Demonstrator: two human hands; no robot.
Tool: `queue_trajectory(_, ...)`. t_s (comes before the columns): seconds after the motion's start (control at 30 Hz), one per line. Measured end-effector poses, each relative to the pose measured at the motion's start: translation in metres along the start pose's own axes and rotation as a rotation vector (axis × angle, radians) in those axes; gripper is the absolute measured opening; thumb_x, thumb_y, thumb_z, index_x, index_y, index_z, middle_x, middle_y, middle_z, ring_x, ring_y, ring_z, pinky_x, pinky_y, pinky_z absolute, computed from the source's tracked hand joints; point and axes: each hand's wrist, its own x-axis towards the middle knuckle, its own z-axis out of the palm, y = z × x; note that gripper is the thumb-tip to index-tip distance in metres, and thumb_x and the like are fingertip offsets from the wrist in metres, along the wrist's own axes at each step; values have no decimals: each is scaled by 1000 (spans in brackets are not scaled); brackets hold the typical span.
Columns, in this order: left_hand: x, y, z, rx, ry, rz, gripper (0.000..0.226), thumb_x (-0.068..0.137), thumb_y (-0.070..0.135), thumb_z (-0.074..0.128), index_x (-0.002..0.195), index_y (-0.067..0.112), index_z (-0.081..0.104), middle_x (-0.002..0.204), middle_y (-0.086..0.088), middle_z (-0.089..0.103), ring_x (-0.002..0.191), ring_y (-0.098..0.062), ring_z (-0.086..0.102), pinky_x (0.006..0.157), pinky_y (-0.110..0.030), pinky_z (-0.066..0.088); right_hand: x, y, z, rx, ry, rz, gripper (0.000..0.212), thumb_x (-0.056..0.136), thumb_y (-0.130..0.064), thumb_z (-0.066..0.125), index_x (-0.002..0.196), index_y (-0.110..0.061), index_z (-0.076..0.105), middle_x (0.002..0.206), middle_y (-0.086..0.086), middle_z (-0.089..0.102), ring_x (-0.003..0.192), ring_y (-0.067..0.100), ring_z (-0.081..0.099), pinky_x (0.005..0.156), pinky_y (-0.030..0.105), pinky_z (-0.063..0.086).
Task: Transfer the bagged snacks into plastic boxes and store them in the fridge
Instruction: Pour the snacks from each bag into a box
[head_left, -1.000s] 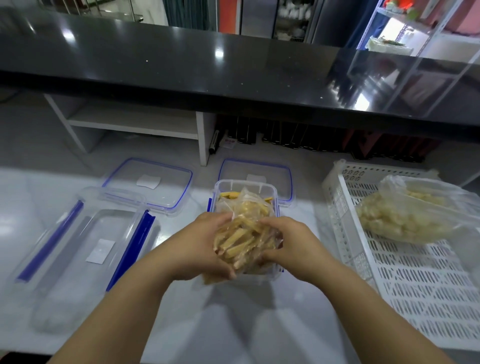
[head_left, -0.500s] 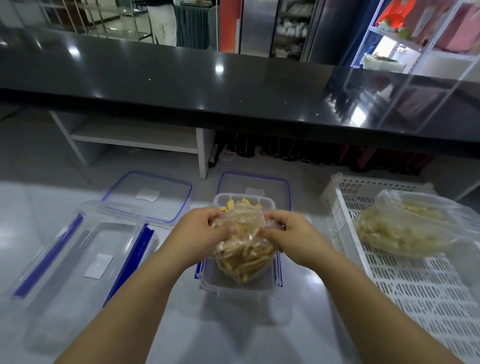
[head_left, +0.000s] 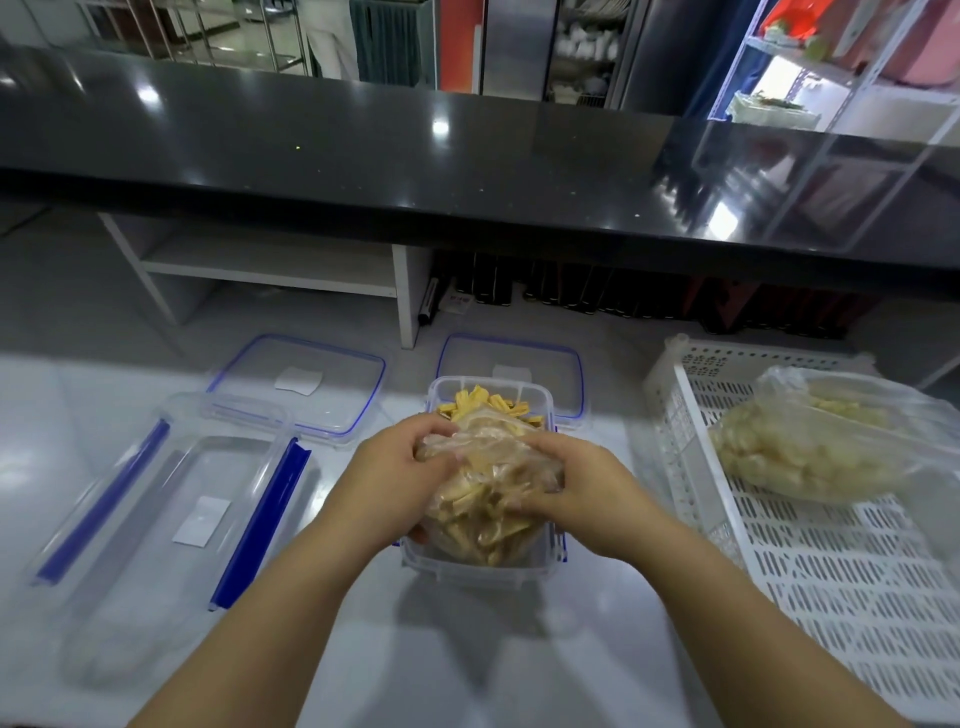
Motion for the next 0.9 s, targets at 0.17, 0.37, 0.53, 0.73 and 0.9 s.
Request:
queue_trajectory(0.17,2,14,-9,-240,2,20,11,87,26,63,86,22,73,82,-5,72,67,-19,69,56,-39,60,11,-7,-12,301,60,48,38,74,-27,80,110,-25,69,76,-6,70,48,1,58,51,23,48)
queue_trajectory(0.37,4,3,-15,-173,-181,-1,60,54,46,77,109,37,56,109,10,64,99,-16,66,86,-40,57,21,-10,-8,146,103,115,45,80,-28,74,123,-28,61,92,-6,66,73,13,62,67,27,55)
queue_trajectory(0.53,4,-2,-25,-112,-163,34,72,58,30,76,125,34,51,114,16,60,109,-13,60,92,-38,53,15,-3,-13,278,162,114,63,83,-8,65,138,-27,41,107,3,62,76,23,69,72,41,60)
queue_trajectory(0.73,9,-5,-18,-72,-30,156,35,87,8,61,94,42,68,92,8,75,88,-14,71,84,-41,58,9,-2,-18,206,241,111,15,88,-6,61,93,-16,70,78,1,71,69,19,70,65,38,60)
queue_trajectory(0.9,12,-1,-12,136,177,199,15,89,26,61,95,30,75,83,13,65,71,-6,63,68,-27,56,9,-9,-18,45,293,111,21,81,-28,72,62,-24,66,58,-4,62,52,13,52,55,27,44)
